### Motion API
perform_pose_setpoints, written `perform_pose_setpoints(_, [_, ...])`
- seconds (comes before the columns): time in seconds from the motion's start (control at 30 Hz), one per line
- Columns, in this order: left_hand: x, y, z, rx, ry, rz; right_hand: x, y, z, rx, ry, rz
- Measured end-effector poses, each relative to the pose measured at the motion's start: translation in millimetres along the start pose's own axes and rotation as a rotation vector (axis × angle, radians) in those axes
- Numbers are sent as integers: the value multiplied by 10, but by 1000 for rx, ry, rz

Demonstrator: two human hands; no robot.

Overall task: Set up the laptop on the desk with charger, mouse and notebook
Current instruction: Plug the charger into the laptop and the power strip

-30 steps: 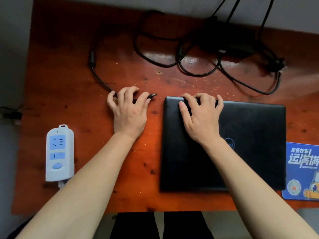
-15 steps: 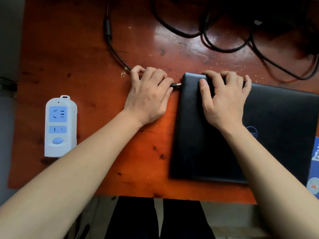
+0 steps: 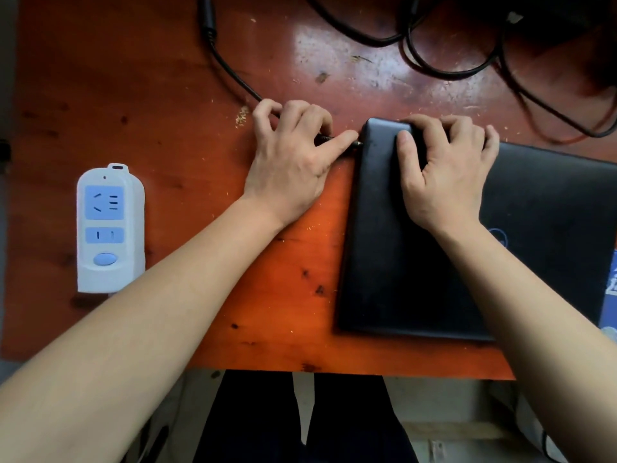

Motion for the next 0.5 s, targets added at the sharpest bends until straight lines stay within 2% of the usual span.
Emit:
perform_pose_setpoints(0.27, [28,20,-33,-137,-5,-31,-9,4,3,14,13,-6])
perform_pose_setpoints(0.5, [-2,-50,10,3,-4,108,-13,3,8,18,11,-12])
Point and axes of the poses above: each hand's wrist, its own y-axis towards the middle knuckle, its own x-axis out of the palm, z = x × y, the point moved 6 cm from there along y, towards the middle knuckle, and after that the axes turned 3 degrees about y, right-handed, at the moved point
